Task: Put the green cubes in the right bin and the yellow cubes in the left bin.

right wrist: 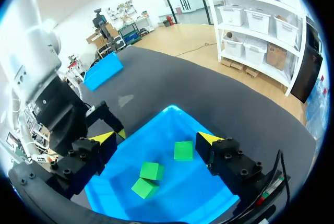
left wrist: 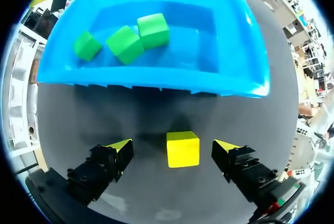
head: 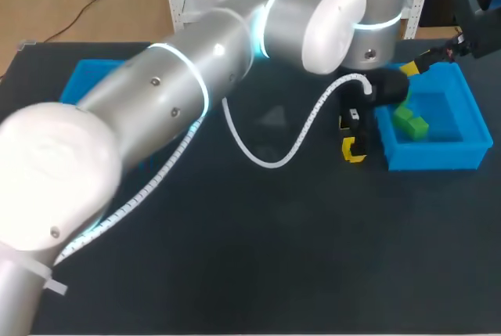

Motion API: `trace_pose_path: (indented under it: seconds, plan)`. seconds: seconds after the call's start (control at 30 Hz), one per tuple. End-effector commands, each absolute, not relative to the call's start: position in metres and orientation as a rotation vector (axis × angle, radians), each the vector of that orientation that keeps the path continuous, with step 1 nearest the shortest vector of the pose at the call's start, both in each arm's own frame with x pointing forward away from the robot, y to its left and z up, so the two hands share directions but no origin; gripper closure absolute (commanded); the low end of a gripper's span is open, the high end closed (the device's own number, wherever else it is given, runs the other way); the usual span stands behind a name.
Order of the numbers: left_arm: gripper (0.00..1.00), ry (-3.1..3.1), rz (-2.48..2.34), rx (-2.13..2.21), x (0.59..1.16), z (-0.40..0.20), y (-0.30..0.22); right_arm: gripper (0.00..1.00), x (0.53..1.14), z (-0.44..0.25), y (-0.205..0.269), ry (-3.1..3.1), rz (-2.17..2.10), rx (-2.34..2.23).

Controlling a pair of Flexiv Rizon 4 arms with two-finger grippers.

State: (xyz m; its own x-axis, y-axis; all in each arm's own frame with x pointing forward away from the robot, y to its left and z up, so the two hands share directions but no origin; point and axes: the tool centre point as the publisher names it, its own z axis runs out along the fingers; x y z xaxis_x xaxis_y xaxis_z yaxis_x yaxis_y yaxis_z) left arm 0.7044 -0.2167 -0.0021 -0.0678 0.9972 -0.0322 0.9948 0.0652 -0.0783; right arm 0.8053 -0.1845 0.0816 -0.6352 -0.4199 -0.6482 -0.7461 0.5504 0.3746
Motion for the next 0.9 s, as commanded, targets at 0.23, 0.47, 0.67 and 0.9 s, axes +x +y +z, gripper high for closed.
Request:
trace_pose_path:
  seconds: [0.23,0.47,0.67,0.9]
  plan:
    - [1.00,-2.264,0.081,-2.105,0.712,-0.007,-0.222,0.00,0.804,0.082,-0.185,2.294,0.882,-0.939]
    - [1.00,-2.391,0.020,-2.065,0.733,0.021,-0.186,0.00,0.804,0.082,-0.185,2.294,0.882,-0.939]
    - [1.00,-2.672,-0.028,-1.894,0.765,0.069,-0.118,0.00,0.804,0.082,-0.185,2.294,0.882,-0.939]
    - [1.00,-3.115,-0.178,-1.450,0.795,0.126,-0.002,0.00,0.804,0.082,-0.185,2.294,0.882,-0.939]
